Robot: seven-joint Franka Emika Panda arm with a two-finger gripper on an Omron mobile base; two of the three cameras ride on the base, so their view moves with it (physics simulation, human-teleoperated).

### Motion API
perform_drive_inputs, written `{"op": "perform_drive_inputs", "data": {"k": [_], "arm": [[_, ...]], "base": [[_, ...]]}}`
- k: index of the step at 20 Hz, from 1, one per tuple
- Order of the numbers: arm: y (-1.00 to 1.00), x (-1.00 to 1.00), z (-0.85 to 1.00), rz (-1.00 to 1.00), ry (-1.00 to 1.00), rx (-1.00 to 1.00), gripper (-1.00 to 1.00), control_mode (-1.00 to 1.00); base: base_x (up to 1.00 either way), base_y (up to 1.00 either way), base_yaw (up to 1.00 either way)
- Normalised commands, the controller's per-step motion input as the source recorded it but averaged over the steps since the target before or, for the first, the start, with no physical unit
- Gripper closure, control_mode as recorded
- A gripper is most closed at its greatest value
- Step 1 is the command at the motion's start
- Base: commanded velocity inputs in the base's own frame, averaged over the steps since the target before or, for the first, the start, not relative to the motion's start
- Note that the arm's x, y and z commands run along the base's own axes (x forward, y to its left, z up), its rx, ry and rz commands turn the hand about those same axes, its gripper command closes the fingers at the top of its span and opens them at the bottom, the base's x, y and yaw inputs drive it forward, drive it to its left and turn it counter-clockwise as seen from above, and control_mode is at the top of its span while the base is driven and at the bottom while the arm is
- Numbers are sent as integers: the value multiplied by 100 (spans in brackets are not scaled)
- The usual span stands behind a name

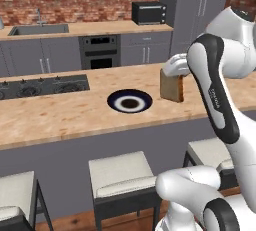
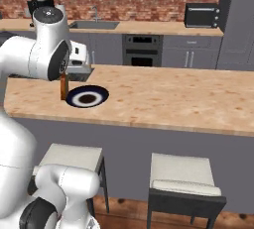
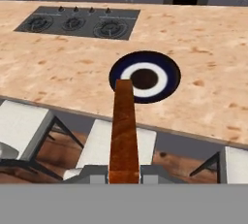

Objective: Start the toaster. Once the lever pops up, take the bread to the plate on the dining counter.

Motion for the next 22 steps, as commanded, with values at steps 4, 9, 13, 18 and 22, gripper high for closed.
{"op": "perform_drive_inputs", "data": {"k": [4,9,13,18,22], "arm": [[26,50,-44,0,-4,0,100,-100],[19,51,-50,0,-4,0,100,-100],[0,51,-37,0,-9,1,100,-100],[1,59,-27,0,-5,1,100,-100],[8,43,-8,0,0,4,100,-100]], "base": [[0,0,0],[0,0,0],[0,0,0],[0,0,0],[0,0,0]]}}
